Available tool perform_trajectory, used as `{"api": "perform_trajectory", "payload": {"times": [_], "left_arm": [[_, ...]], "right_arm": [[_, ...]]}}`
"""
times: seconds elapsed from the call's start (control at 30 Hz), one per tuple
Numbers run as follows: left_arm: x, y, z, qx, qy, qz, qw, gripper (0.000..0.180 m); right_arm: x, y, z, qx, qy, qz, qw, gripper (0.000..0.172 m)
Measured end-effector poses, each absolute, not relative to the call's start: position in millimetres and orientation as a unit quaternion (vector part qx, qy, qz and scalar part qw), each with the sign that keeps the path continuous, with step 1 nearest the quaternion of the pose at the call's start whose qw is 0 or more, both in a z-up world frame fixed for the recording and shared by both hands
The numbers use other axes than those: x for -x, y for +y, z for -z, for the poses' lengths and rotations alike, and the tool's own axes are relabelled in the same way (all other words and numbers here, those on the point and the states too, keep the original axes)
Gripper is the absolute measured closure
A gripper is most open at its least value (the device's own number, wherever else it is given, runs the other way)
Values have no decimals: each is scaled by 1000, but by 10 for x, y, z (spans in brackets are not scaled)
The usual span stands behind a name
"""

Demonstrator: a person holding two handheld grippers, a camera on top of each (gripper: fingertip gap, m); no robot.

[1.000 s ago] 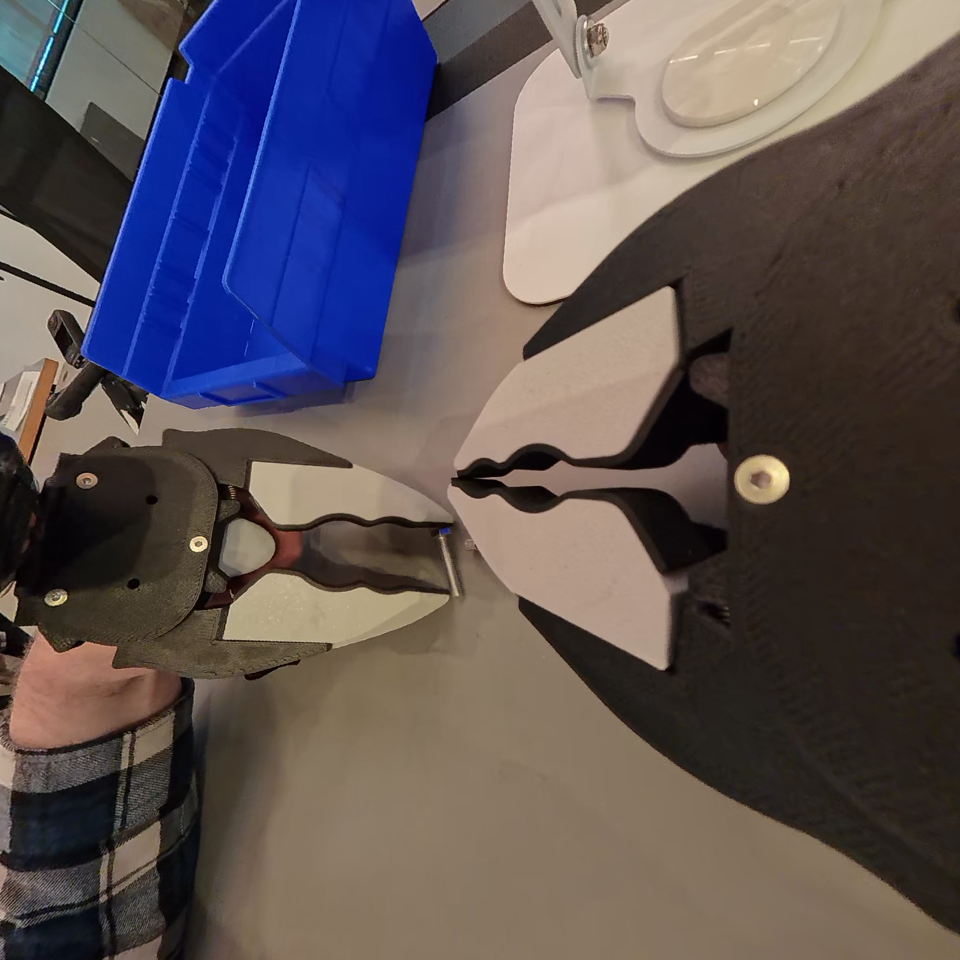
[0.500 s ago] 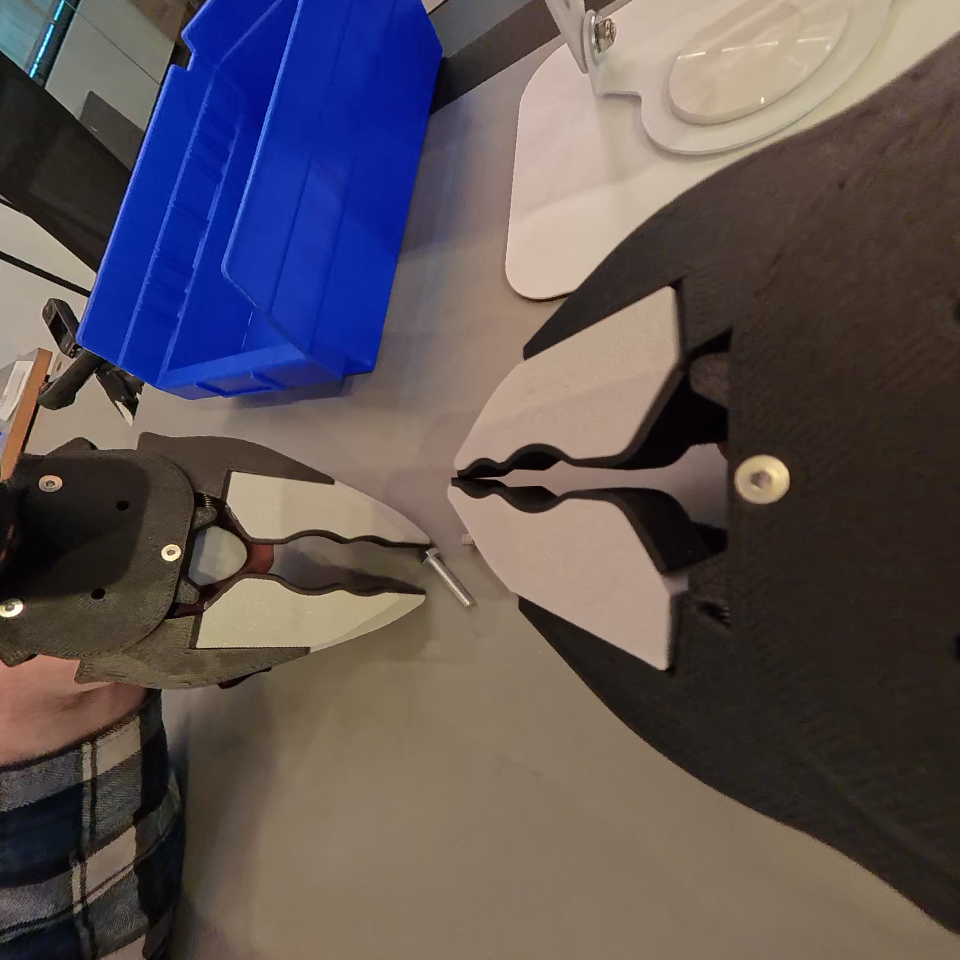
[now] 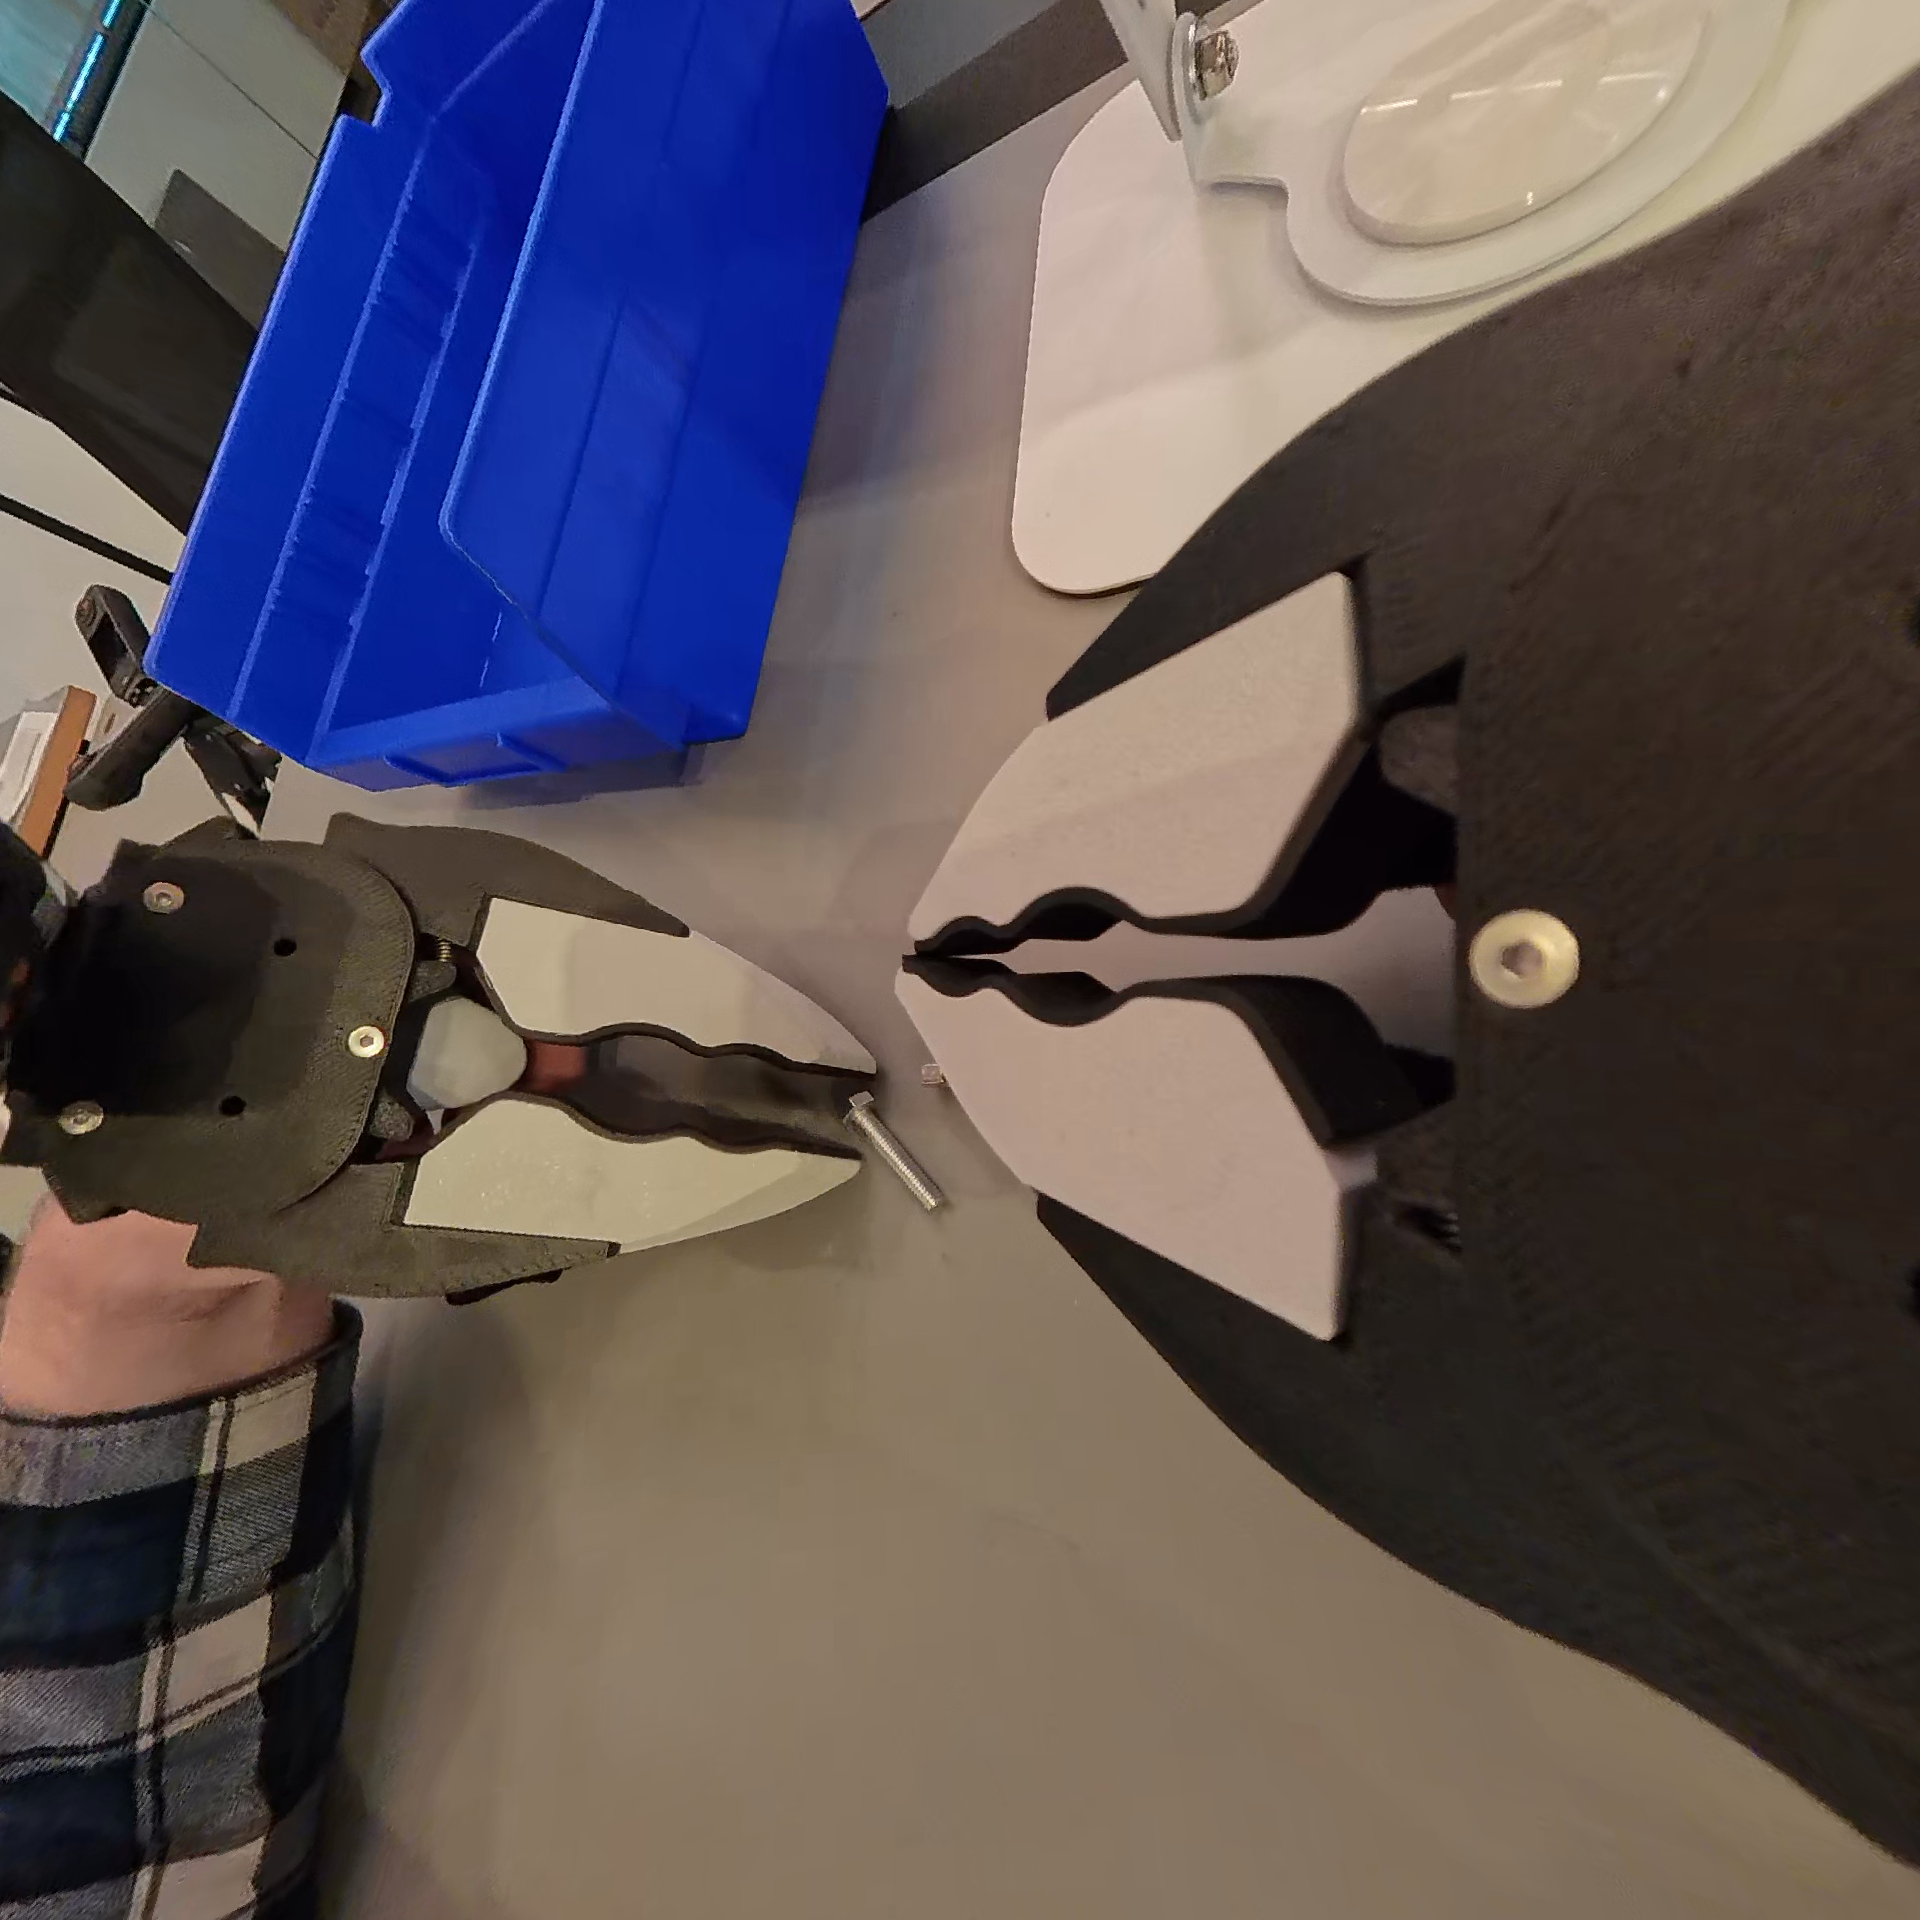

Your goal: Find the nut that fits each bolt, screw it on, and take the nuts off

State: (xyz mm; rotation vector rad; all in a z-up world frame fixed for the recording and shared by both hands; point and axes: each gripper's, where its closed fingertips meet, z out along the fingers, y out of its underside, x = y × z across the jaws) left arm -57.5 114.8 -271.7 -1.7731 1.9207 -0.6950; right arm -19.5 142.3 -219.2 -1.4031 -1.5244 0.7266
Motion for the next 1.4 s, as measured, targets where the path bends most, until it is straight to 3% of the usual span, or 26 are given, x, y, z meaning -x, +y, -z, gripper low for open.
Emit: {"api": "perform_trajectory", "payload": {"times": [0.03,0.13,0.6,1.4], "left_arm": [[571,1151,2715,639,691,257,218,164],[569,1137,2715,637,688,273,215,170],[554,1060,2710,627,695,282,210,164],[565,1135,2706,637,681,280,229,170]], "right_arm": [[195,1421,2192,569,-618,-295,455,172],[196,1420,2194,569,-619,-295,455,172],[201,1400,2203,566,-624,-294,452,172],[224,1362,2249,558,-641,-283,444,172]]}}
